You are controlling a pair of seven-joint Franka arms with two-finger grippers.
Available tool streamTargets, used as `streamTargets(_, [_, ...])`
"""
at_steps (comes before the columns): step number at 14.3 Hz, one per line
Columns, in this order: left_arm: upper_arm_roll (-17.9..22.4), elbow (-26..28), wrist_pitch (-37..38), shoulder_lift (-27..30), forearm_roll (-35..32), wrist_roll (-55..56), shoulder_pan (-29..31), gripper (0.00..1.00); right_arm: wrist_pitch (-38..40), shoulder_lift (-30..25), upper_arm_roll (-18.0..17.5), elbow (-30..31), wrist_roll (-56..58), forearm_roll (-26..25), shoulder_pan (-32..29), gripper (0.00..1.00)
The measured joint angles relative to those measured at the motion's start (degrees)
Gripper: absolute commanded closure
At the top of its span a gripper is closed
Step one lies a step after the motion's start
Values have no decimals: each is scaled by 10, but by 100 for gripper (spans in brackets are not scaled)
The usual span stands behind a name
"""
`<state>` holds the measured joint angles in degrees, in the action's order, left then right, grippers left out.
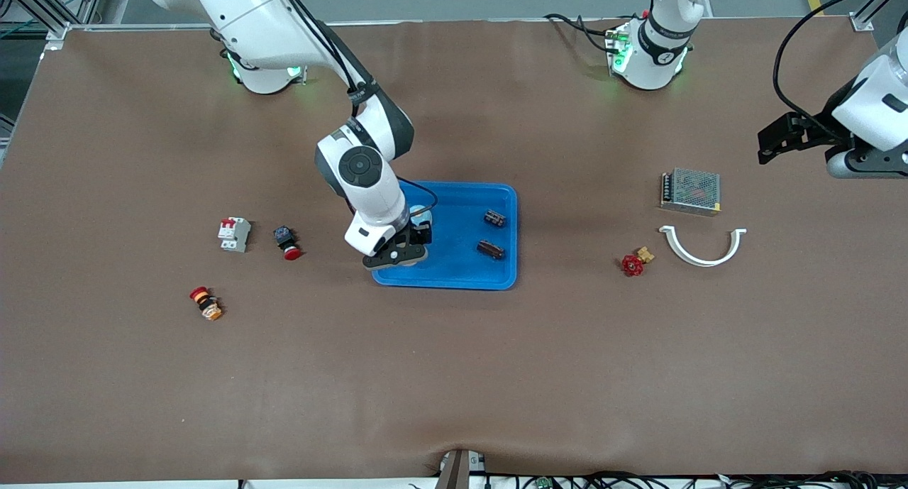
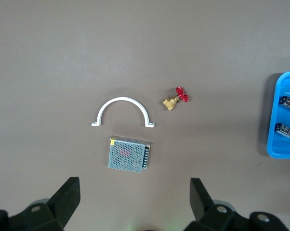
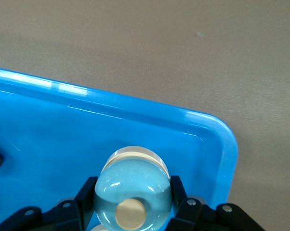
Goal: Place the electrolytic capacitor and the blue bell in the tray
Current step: 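Carry the second blue bell into the tray with the right gripper and release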
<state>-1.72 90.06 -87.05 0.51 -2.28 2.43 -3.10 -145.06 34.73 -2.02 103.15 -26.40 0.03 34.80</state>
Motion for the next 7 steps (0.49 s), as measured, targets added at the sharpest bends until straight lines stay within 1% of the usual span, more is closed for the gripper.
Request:
streamTargets(6, [4, -3, -1, 0, 0, 0, 25, 0, -16, 21, 1, -1, -1, 0, 6, 52])
streamTargets(7, [4, -3, -1, 0, 0, 0, 25, 0, -19, 24, 1, -1, -1, 0, 6, 50])
